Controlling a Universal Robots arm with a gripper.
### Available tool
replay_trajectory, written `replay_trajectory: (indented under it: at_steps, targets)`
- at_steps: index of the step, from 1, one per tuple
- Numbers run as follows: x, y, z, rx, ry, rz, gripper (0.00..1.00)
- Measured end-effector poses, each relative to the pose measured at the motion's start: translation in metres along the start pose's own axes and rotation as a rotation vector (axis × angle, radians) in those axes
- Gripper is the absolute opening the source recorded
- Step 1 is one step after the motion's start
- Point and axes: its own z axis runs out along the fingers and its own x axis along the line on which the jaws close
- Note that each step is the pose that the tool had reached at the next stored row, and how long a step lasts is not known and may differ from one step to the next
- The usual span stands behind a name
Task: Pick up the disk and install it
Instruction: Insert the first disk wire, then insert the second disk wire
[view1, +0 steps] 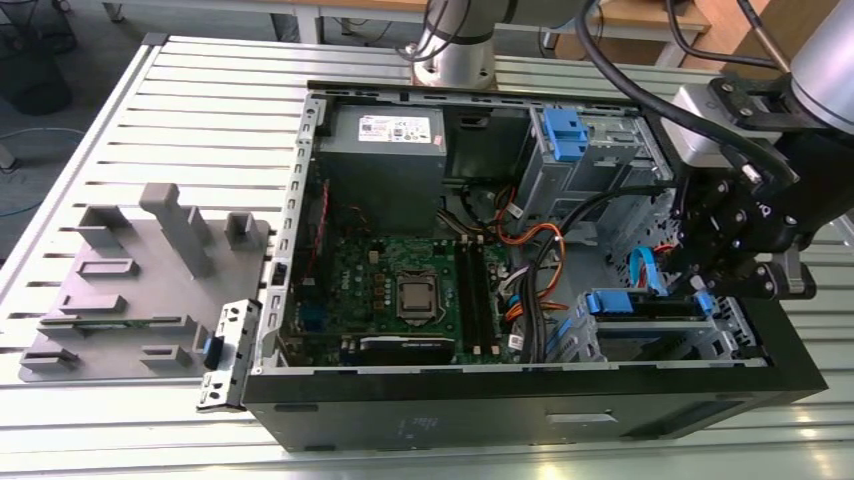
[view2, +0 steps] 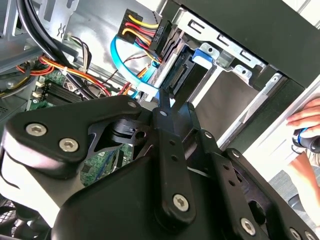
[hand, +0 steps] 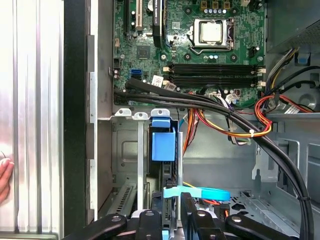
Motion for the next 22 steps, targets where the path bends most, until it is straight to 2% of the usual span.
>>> replay_trajectory:
  at_steps: [7, 16, 18, 22]
  targets:
    - [-0.0001, -0.0061, 0.0001, 0.0000, 0.0000, 0.000, 0.29]
    - [-0.0003, -0.0068, -0.0020, 0.0000, -0.0004, 0.000, 0.29]
    - [-0.0002, -0.0069, -0.0096, 0.0000, -0.0001, 0.000, 0.29]
    - [-0.0012, -0.0069, -0.0095, 0.0000, 0.0002, 0.000, 0.29]
